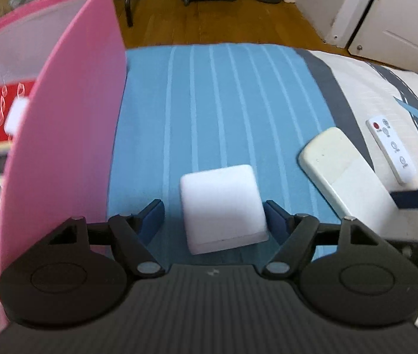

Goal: Organize rigid objects
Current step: 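Grasp the white charger cube with the left tool while the right tool grasps the white power bank, then carry charger and power bank into the pink box and open both tools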

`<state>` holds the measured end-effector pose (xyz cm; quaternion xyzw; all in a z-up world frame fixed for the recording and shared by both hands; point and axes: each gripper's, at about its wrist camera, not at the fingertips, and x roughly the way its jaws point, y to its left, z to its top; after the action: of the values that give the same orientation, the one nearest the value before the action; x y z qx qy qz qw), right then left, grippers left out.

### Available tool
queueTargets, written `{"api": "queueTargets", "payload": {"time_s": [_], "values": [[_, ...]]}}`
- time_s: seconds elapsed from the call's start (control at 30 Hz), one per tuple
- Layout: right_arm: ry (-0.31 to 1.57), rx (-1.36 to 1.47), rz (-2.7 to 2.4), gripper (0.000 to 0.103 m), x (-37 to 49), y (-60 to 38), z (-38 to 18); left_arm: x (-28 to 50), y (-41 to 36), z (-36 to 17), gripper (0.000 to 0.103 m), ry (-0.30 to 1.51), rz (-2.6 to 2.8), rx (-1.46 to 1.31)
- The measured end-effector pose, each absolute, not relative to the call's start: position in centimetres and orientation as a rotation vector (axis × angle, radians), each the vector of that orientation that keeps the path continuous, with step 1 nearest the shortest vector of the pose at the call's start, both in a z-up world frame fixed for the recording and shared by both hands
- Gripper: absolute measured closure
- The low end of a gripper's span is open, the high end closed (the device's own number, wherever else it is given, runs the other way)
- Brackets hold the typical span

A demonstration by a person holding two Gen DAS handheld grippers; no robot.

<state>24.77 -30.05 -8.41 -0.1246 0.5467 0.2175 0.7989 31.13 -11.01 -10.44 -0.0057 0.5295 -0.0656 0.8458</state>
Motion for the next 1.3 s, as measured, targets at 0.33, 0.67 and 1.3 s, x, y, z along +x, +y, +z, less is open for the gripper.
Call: {"api": "queueTargets", "payload": {"time_s": [0.33, 0.67, 1.3], "values": [[1.055, -0.352, 0.497, 0.044, 26.0, -28.4, -9.6, 29.9, -10.9, -10.5, 0.05, 1.052, -0.115, -0.05], [0.985, -0.194, 0.496, 0.045, 25.1, -28.6, -7.8, 27.9, -9.9, -7.7, 0.05, 1.024, -0.182, -0.087], [0.738, -0.121, 0.551, 0.045, 20.9, -25.2, 2.1, 22.0, -2.6, 5.1, 0.05, 0.844, -0.25, -0.158]]}}
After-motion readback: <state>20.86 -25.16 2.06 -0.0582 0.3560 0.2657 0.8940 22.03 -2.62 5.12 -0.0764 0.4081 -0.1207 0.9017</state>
